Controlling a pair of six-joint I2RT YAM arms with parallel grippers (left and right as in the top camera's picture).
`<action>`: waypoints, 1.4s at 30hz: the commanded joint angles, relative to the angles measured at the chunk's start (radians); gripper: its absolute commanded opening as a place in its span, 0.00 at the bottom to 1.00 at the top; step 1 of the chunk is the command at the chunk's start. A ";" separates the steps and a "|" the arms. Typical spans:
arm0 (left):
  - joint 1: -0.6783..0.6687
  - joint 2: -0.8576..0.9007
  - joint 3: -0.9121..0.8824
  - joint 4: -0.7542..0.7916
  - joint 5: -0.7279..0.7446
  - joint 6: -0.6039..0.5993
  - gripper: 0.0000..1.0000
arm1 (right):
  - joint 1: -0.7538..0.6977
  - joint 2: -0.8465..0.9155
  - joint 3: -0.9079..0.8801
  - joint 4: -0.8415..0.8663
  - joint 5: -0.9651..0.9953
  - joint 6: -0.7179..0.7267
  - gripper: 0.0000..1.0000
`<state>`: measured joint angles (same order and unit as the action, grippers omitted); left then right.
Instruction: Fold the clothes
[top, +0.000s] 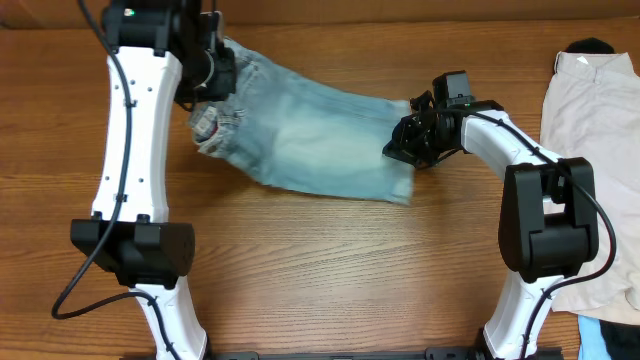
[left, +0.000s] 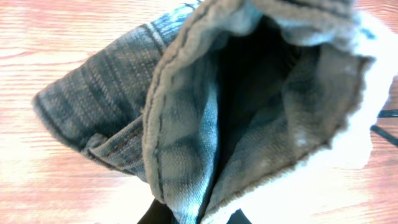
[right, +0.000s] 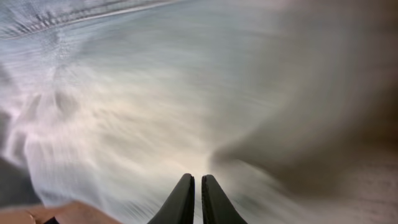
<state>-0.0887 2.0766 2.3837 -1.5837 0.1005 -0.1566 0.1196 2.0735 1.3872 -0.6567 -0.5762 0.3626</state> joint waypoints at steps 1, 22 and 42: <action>0.020 -0.010 0.031 -0.017 -0.003 0.026 0.04 | 0.008 0.008 0.021 0.029 -0.001 -0.051 0.09; -0.111 -0.010 0.028 -0.007 0.003 -0.046 0.04 | 0.050 0.051 0.021 0.241 0.172 -0.154 0.04; -0.312 0.175 0.026 0.183 0.070 -0.232 0.04 | 0.035 0.096 0.021 0.231 0.164 -0.123 0.04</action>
<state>-0.3695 2.2055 2.3852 -1.4551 0.0933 -0.3286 0.1638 2.1479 1.3914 -0.4187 -0.4343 0.2337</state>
